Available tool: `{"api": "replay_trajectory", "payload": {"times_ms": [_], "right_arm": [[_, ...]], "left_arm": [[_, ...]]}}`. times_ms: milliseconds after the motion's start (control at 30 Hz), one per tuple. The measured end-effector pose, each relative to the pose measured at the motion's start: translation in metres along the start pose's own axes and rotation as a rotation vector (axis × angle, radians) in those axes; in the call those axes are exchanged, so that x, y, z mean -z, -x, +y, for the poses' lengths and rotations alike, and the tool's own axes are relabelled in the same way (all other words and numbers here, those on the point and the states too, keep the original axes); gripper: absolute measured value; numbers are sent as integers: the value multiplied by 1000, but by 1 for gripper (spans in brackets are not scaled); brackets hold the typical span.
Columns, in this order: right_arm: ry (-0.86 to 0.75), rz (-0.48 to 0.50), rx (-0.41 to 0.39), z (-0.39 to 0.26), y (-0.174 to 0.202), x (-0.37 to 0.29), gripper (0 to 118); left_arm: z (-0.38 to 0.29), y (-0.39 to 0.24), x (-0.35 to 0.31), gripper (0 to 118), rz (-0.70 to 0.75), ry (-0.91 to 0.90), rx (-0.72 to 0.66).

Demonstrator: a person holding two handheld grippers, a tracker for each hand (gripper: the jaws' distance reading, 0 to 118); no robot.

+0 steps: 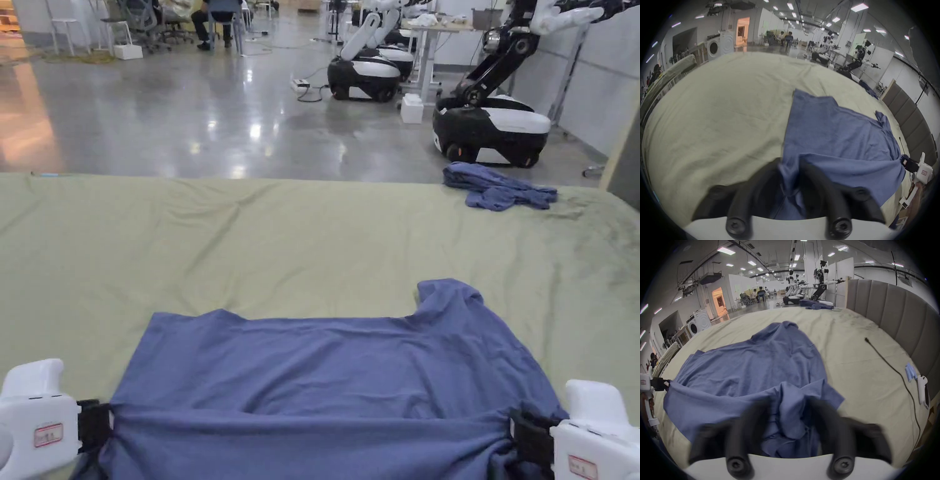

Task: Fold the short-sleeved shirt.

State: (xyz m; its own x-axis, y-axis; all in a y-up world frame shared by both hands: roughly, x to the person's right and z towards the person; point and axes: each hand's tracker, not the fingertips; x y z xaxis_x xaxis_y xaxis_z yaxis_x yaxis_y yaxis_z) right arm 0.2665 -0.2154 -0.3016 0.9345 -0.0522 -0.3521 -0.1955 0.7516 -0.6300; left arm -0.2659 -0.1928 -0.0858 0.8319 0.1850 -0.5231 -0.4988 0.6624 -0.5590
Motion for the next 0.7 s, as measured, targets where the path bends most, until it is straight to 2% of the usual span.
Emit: {"api": "replay_trajectory", "payload": {"times_ms": [33, 67, 100, 200, 233, 267, 300, 333, 367, 433, 467, 567, 667, 700], "right_arm": [[-23, -15, 4, 0, -3, -7, 106], [-61, -8, 10, -2, -6, -18, 118], [-134, 10, 10, -3, 1, -48, 118], [-247, -3, -13, -12, 4, -95, 115], [-284, 2, -20, -15, 6, -113, 108], [-310, 16, -24, -19, 8, -126, 93], [-328, 43, -24, -25, 10, -140, 53], [-324, 51, -24, -27, 13, -149, 24], [-331, 50, -18, -31, 18, -158, 13], [-352, 46, 2, -41, 23, -170, 13], [-324, 76, 2, -44, 23, -174, 12], [-335, 85, 18, -57, 24, -178, 12], [-319, 87, 22, -62, 23, -176, 12], [-313, 91, 25, -63, 23, -176, 12]], "left_arm": [[0, 1, -9, 74, 15, -38, 8], [-5, 1, -20, 108, 19, -73, 22], [-9, 3, -33, 118, 4, -126, 31], [-29, 0, -84, 118, 1, -291, 56], [-37, 1, -101, 109, -21, -330, 71], [-45, 0, -114, 91, -47, -371, 84], [-53, -2, -126, 53, -32, -393, 97], [-60, -11, -139, 20, -3, -383, 93], [-67, -12, -145, 4, -5, -379, 90], [-78, -8, -155, 0, -38, -354, 73], [-79, -8, -156, 0, -80, -289, 67], [-88, -4, -157, 0, -85, -222, 63], [-71, 6, -145, 0, -55, -123, 74], [-62, 12, -137, 0, -117, -83, 40]]}}
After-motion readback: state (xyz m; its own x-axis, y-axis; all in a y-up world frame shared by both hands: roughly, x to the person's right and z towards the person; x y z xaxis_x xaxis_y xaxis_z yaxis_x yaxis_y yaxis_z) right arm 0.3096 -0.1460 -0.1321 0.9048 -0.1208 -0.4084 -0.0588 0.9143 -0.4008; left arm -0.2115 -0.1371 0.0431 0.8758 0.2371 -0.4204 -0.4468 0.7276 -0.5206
